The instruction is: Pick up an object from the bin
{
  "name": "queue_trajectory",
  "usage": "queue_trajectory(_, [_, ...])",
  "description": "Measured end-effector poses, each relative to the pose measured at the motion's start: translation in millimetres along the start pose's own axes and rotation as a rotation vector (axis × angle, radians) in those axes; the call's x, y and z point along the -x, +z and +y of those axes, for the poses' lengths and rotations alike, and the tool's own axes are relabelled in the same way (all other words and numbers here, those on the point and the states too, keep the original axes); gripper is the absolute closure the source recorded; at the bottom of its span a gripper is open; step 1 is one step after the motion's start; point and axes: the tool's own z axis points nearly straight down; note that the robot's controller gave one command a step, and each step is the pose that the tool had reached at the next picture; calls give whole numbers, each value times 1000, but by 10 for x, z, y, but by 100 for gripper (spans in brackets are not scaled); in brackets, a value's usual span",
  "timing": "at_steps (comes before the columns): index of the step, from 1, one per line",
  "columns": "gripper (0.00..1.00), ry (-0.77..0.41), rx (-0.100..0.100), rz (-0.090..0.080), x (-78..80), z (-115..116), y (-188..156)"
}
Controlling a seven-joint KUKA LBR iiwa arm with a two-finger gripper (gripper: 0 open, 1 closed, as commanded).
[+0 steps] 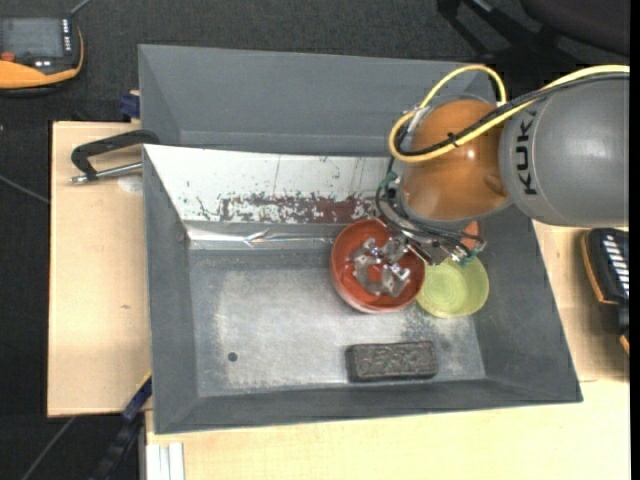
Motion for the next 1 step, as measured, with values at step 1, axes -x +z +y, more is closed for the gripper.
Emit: queue_trajectory(1, [100, 293, -5, -9, -265, -267, -435])
